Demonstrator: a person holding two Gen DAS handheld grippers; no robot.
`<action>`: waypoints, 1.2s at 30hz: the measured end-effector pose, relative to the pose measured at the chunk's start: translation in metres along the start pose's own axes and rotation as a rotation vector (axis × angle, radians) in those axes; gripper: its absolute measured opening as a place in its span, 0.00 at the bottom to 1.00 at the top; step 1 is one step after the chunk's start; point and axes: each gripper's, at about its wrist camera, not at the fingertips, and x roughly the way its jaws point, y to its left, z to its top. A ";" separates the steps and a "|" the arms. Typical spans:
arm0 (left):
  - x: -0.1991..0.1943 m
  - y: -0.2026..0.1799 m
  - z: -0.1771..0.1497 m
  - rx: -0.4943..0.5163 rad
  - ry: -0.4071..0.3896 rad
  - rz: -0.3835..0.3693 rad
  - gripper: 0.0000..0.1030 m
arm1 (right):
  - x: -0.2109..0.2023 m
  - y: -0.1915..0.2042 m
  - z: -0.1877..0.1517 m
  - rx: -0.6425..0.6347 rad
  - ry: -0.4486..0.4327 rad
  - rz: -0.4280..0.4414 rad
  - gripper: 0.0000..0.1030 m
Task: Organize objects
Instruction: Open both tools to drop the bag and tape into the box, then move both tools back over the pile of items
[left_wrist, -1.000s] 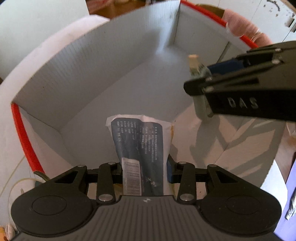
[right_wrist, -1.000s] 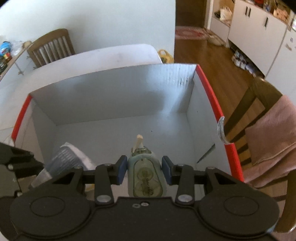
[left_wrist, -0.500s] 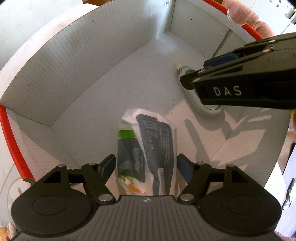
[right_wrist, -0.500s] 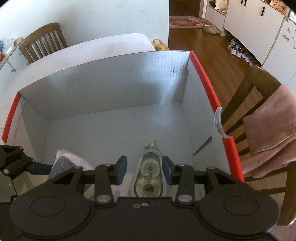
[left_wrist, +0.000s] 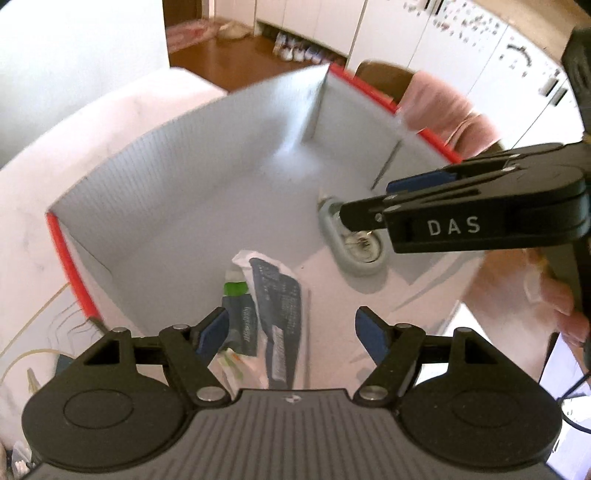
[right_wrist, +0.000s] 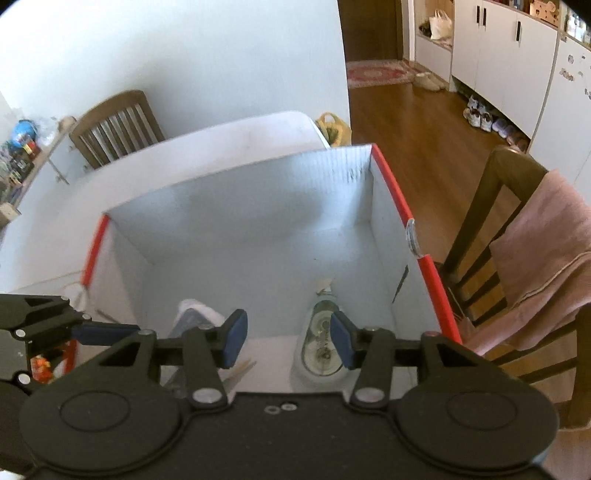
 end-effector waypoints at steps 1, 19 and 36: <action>-0.003 -0.001 0.002 0.001 -0.016 -0.005 0.73 | -0.008 0.001 -0.002 0.001 -0.015 0.008 0.48; -0.122 0.023 -0.072 -0.007 -0.321 -0.010 0.73 | -0.089 0.081 -0.049 -0.023 -0.169 0.049 0.62; -0.191 0.092 -0.162 -0.029 -0.414 0.017 0.84 | -0.087 0.171 -0.089 -0.004 -0.186 0.055 0.88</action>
